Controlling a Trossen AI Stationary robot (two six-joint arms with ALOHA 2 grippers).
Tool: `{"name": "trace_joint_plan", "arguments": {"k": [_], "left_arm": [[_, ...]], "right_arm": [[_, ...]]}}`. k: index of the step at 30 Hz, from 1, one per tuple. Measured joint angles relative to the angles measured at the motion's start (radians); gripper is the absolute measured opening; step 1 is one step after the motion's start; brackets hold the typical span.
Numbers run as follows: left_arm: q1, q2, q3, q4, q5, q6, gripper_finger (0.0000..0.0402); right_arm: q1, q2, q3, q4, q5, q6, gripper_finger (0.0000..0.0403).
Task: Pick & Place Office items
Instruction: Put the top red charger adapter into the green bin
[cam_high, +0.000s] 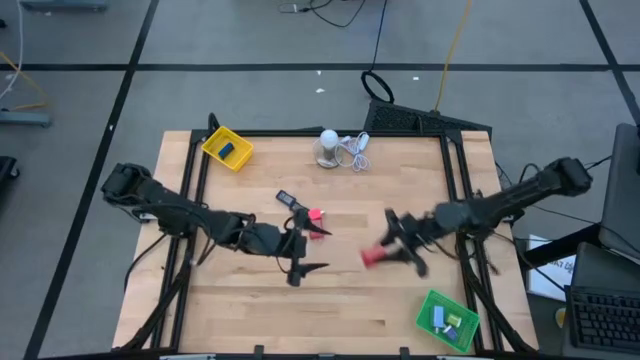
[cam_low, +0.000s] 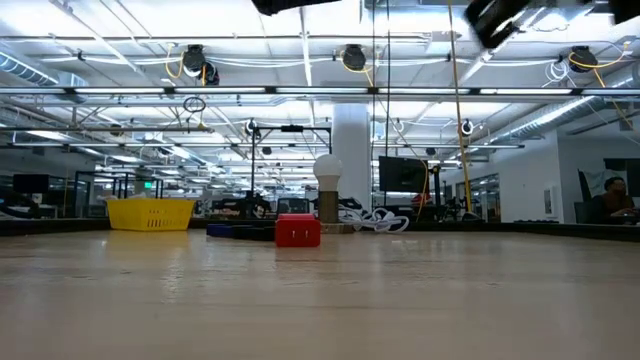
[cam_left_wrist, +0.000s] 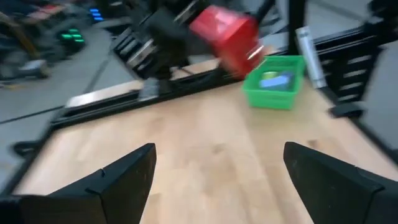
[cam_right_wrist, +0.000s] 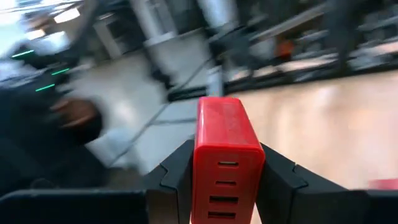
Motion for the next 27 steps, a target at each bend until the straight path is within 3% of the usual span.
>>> {"name": "trace_joint_plan", "arguments": {"k": [5,8,13,18,21,24,27], "left_arm": [[0.055,0.006,0.000,0.055,0.146,-0.016,0.0351],[0.083,0.006,0.000,0.073,0.170,-0.020,0.0349],[0.131,0.006,0.000,0.060,0.158,-0.049,0.0349],[0.174,0.006,0.000,0.030,0.152,-0.076,0.0349],[0.191,0.006,0.000,0.027,0.152,-0.079,0.0349],[0.201,0.006,0.000,0.027,0.152,-0.079,0.0349],[0.206,0.006,0.000,0.027,0.152,-0.079,0.0349]], "right_arm": [[0.296,-0.077,0.000,-0.087,0.007,0.082,0.0113],[0.456,-0.090,0.000,-0.095,0.089,0.180,0.0113],[0.648,-0.072,0.001,-0.268,0.224,0.525,0.0113],[0.727,-0.016,0.001,-0.458,0.253,1.030,0.0113],[0.741,0.024,0.000,-0.525,0.133,1.263,0.0113],[0.749,0.044,0.000,-0.577,0.027,1.392,0.0113],[0.729,0.045,0.000,-0.601,0.000,1.412,0.0113]]}}
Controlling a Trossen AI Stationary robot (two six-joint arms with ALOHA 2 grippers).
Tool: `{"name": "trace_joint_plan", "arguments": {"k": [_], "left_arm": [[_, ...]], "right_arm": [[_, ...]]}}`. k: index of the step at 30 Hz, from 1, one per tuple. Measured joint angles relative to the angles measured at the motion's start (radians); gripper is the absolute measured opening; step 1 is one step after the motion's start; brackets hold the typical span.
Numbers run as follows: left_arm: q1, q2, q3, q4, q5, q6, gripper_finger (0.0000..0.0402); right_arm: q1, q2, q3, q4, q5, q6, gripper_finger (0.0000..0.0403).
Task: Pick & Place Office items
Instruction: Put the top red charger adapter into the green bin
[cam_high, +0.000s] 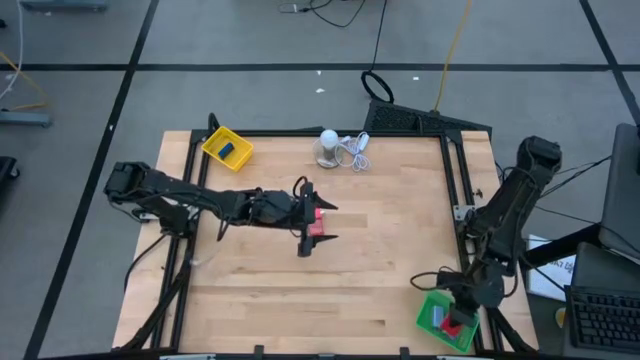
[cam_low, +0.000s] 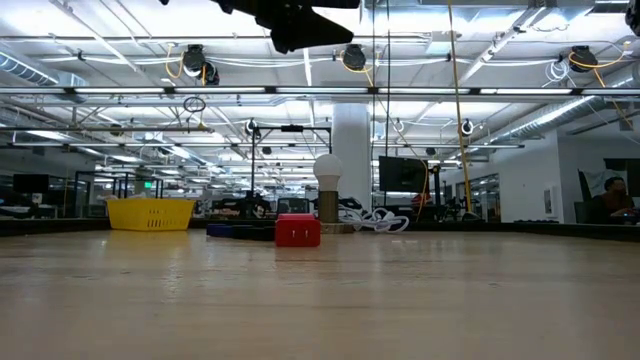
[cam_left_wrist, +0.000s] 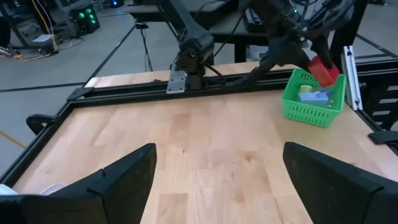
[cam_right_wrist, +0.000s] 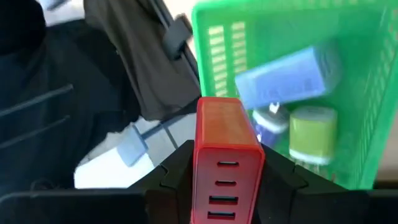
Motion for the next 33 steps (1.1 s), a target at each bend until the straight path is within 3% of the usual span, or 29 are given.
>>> {"name": "trace_joint_plan", "arguments": {"k": [10,21,33], "left_arm": [[-0.001,0.000,0.000,-0.009,0.002,-0.018,0.0349],[-0.003,0.000,0.000,-0.029,0.003,-0.018,0.0349],[-0.003,0.000,0.000,-0.028,-0.001,-0.018,0.0349]], "right_arm": [[-0.023,-0.002,0.000,-0.172,-0.145,0.130,0.0113],[-0.024,-0.002,0.000,-0.216,-0.131,0.123,0.0117],[-0.081,-0.002,-0.090,-0.054,-0.128,0.079,0.0133]]}}
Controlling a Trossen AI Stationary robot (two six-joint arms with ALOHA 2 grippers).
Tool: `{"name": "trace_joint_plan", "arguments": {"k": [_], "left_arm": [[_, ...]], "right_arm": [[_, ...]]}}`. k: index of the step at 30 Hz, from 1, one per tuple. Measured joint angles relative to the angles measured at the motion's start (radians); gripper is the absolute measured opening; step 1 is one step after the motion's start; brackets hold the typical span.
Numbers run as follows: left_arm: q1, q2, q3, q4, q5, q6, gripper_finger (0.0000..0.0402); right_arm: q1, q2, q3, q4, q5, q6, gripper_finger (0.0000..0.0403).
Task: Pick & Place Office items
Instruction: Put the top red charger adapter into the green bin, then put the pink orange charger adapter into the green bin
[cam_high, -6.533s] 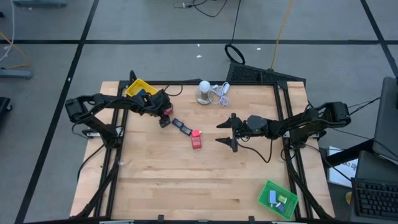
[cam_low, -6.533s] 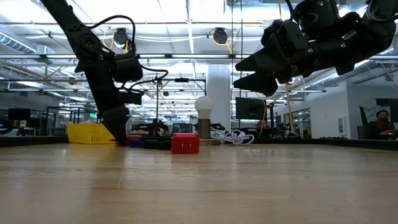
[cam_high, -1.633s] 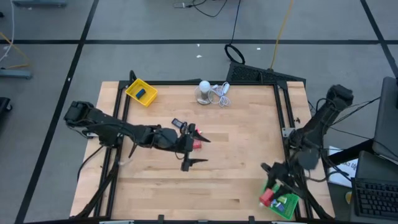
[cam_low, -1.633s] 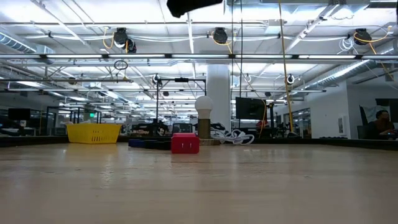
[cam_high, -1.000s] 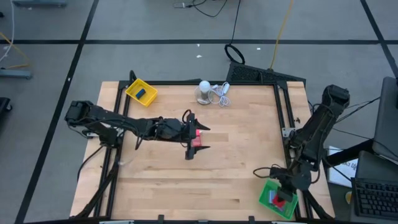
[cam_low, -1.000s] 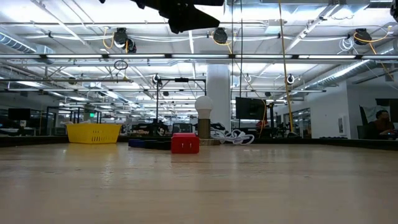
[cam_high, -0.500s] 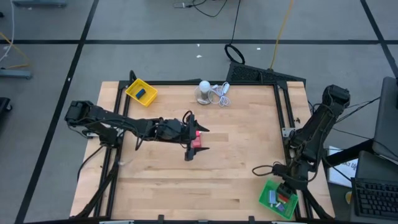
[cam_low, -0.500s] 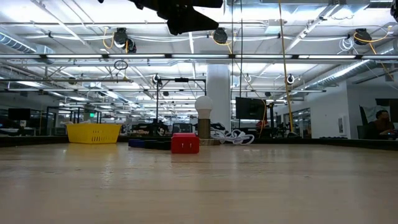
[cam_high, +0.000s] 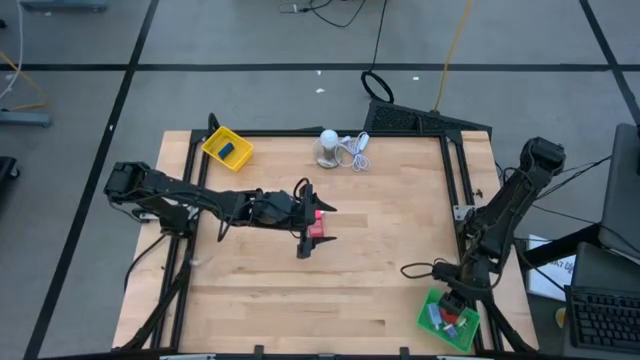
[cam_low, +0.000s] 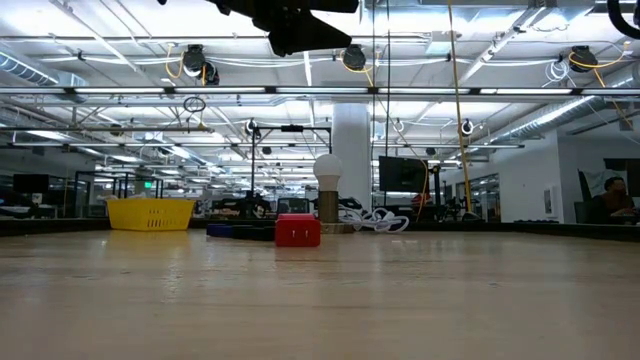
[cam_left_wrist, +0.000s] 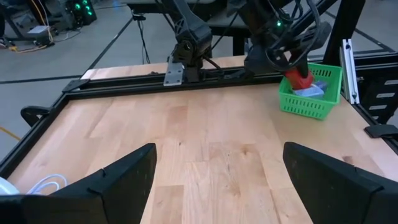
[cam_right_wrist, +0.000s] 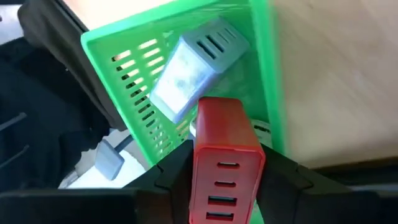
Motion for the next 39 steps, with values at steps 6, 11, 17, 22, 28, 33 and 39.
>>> {"name": "trace_joint_plan", "arguments": {"k": [6,11,17,22,28,33,39], "left_arm": [[0.000,0.000,0.000,0.000,-0.001,0.000,0.0349],[0.000,0.000,0.000,0.000,-0.001,0.000,0.0349],[0.000,0.000,0.000,0.000,-0.001,0.000,0.0349],[0.000,0.000,0.000,0.000,-0.001,0.000,0.0349],[0.000,0.000,0.000,0.000,-0.001,0.000,0.0349],[0.000,0.000,0.000,0.002,-0.001,-0.039,0.0349],[0.000,0.000,0.000,0.008,-0.001,-0.119,0.0349]], "right_arm": [[-0.026,0.001,-0.007,0.079,0.004,-0.065,0.0162],[-0.045,0.001,-0.007,0.115,0.004,-0.097,0.0178],[-0.067,0.001,-0.007,0.183,0.006,-0.140,0.0184],[-0.091,0.000,-0.007,0.258,0.030,-0.214,0.0183],[-0.130,-0.001,-0.006,0.371,0.062,-0.361,0.0184],[-0.175,-0.001,-0.006,0.456,0.108,-0.561,0.0183],[-0.244,-0.001,-0.006,0.534,0.185,-0.914,0.0183]]}}
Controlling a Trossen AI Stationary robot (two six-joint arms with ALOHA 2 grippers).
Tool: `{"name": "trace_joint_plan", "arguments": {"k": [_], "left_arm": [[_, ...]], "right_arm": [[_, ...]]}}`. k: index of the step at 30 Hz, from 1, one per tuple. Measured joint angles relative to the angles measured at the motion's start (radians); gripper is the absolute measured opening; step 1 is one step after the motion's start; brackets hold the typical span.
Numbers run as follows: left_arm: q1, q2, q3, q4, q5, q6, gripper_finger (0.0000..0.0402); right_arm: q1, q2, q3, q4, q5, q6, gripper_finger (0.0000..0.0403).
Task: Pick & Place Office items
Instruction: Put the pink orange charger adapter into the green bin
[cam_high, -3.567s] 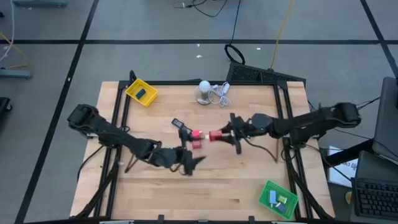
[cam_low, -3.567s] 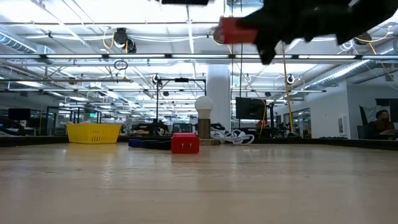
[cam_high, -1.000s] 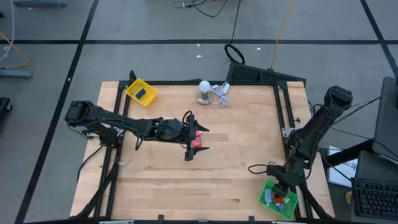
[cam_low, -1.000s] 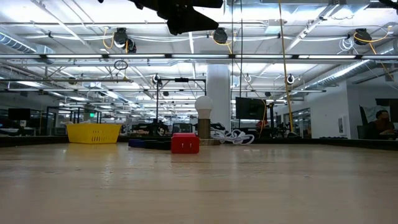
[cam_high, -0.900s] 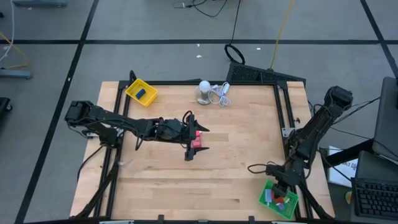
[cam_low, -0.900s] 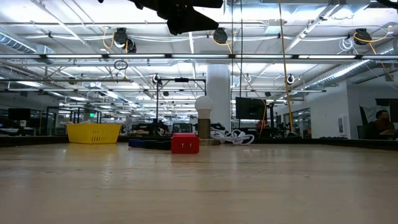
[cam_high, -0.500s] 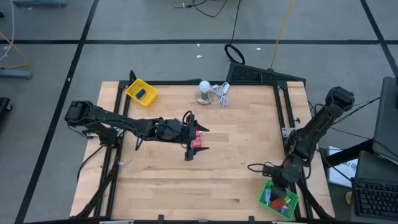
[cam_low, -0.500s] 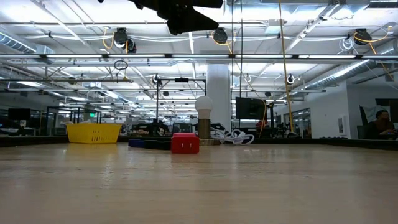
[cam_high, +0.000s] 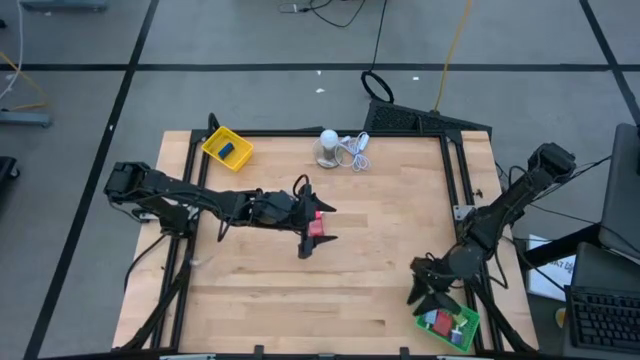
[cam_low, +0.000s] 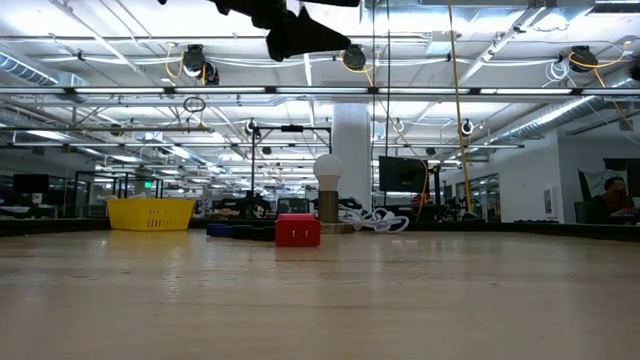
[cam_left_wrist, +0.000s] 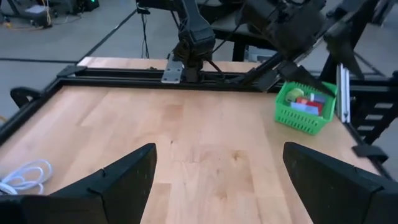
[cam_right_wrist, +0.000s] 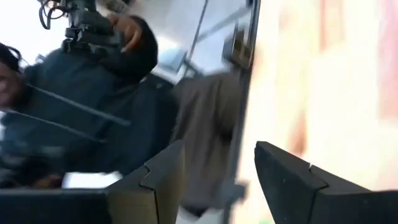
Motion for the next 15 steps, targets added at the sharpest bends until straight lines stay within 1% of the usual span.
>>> {"name": "trace_joint_plan", "arguments": {"k": [3,7,11,15], "left_arm": [[0.000,0.000,0.000,0.004,0.000,-0.059,0.0349],[-0.001,0.000,0.000,0.002,0.000,-0.120,0.0349],[-0.001,0.000,0.000,-0.005,0.000,-0.095,0.0349],[-0.001,0.000,0.000,-0.005,-0.006,-0.085,0.0349]], "right_arm": [[-0.039,0.000,0.000,0.030,0.059,-0.190,0.0183],[-0.089,0.000,0.000,0.073,0.186,-0.423,0.0183],[-0.153,0.000,0.000,0.132,0.304,-0.579,0.0183],[-0.229,0.000,0.000,0.199,0.340,-0.719,0.0183]]}}
